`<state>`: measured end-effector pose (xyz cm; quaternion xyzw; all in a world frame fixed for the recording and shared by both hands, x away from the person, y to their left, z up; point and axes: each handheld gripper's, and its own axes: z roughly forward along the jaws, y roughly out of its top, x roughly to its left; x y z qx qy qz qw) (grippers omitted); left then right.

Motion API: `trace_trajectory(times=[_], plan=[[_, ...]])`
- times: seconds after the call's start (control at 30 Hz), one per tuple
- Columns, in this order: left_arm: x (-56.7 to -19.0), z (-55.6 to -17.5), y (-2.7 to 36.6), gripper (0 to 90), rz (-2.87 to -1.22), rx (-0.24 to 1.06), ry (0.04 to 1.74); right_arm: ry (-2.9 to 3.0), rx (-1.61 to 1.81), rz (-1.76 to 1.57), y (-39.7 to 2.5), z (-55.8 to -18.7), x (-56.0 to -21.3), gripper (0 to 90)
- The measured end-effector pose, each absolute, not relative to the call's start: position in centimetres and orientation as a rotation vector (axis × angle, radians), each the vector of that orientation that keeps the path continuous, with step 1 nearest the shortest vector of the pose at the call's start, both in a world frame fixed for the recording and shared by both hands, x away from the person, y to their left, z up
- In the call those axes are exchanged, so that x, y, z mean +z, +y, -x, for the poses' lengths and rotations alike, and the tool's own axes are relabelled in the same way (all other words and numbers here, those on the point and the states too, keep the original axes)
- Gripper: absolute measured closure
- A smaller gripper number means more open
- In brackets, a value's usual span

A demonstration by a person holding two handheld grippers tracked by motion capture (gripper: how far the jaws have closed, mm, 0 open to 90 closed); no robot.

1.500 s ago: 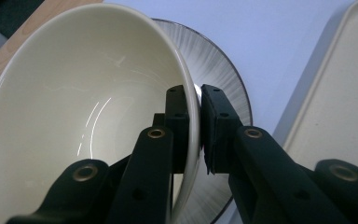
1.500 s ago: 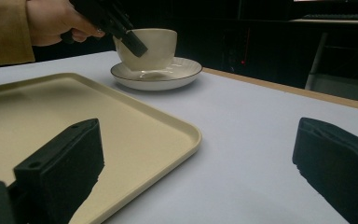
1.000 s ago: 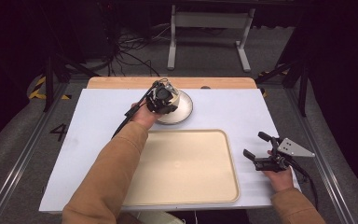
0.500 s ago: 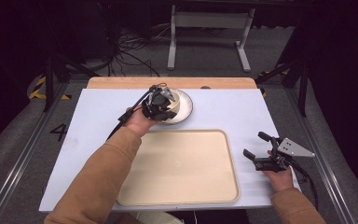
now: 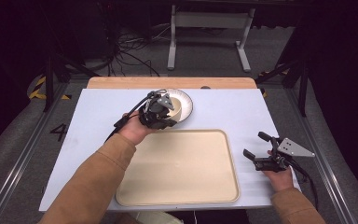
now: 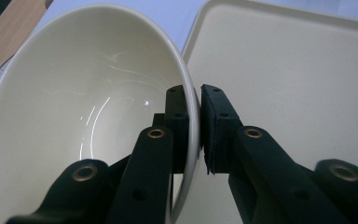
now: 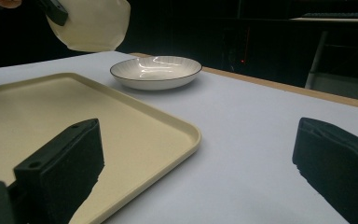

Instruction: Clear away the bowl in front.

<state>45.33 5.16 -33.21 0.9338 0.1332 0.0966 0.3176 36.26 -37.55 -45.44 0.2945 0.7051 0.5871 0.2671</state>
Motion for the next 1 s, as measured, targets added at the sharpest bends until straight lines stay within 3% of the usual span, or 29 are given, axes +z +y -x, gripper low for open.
trace_trajectory(times=[1.0], plan=[[-35.3, -39.2, 5.4, 82.3, -2.509, 0.114, 0.192, 1.905, 1.583, -0.798, -37.5, -36.2, -45.4, 2.0]])
